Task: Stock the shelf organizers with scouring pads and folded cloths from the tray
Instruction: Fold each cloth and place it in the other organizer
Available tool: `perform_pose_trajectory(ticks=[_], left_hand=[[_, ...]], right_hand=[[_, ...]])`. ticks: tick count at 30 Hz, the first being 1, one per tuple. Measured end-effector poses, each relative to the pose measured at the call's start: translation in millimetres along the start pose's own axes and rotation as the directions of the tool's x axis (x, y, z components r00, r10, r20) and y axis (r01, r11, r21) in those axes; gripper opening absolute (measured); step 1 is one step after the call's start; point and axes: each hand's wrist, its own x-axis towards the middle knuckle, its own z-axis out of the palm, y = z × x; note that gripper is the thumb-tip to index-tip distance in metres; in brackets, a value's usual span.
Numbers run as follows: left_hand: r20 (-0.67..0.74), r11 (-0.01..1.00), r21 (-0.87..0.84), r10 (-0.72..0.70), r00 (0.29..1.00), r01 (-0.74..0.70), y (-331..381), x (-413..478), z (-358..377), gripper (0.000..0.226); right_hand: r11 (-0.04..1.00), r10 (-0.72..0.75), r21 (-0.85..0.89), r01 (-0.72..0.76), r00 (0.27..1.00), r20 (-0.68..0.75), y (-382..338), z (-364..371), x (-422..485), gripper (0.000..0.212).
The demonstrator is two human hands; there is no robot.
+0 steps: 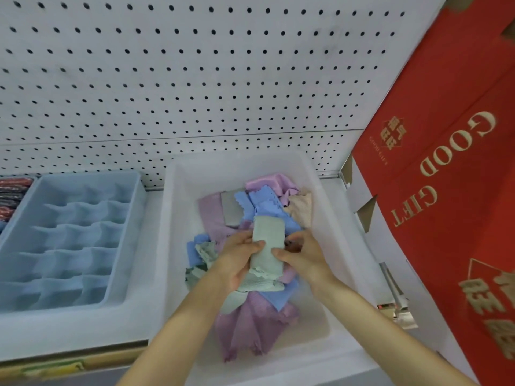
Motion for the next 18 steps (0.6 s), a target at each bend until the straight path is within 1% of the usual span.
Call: perform_pose_trajectory(ticks=[1,2,4,5,7,9,10,12,14,15,16,17,18], left_hand=[[-0.007,0.999,-0.001,0.052,0.999,-0.052,5,-4,3,0.021],[-0.022,0.995,-0.002,0.104,0.994,-0.104,9,-9,6,0.023],[-0.05,0.974,0.035,0.225,0.973,-0.223,19,-22,13,0.026],[-0.049,0.953,0.08,0.296,0.954,-0.292,24,-30,16,0.026],[0.003,0.876,0.228,0.436,0.9,-0.426,34,-45,17,0.027],[0.09,0.785,0.37,0.502,0.86,-0.497,45,-59,12,0.023],[0.125,0.768,0.4,0.495,0.86,-0.5,52,-66,8,0.023],[0.184,0.787,0.405,0.429,0.885,-0.465,64,-77,0,0.028],[0.174,0.803,0.424,0.381,0.908,-0.419,74,-92,-12,0.042],[0.162,0.795,0.453,0.371,0.914,-0.403,78,-95,-16,0.048],[0.133,0.768,0.499,0.389,0.912,-0.401,81,-100,-23,0.051],[0.101,0.713,0.571,0.43,0.897,-0.407,84,-104,-31,0.052],[0.081,0.63,0.66,0.482,0.873,-0.409,87,-108,-39,0.049]], right_hand=[[0.998,-0.062,0.006,0.062,0.998,-0.006,-4,-4,-5,0.036],[0.992,-0.109,0.06,0.108,0.994,0.019,-10,-9,-11,0.036],[0.961,-0.208,0.217,0.174,0.968,0.143,-23,-17,-23,0.029],[0.943,-0.259,0.263,0.202,0.944,0.203,-30,-19,-29,0.026],[0.926,-0.336,0.266,0.267,0.905,0.262,-44,-20,-39,0.021],[0.916,-0.381,0.237,0.324,0.887,0.26,-55,-17,-46,0.021],[0.914,-0.391,0.224,0.339,0.884,0.255,-60,-16,-49,0.022],[0.917,-0.389,0.203,0.344,0.886,0.253,-69,-14,-53,0.027],[0.921,-0.388,0.174,0.349,0.872,0.299,-78,-6,-59,0.037],[0.92,-0.391,0.157,0.359,0.865,0.315,-81,-3,-60,0.04],[0.915,-0.403,0.135,0.38,0.852,0.335,-85,5,-63,0.04],[0.903,-0.426,0.102,0.418,0.835,0.347,-88,13,-65,0.04],[0.878,-0.462,0.051,0.476,0.815,0.349,-92,21,-67,0.038]])
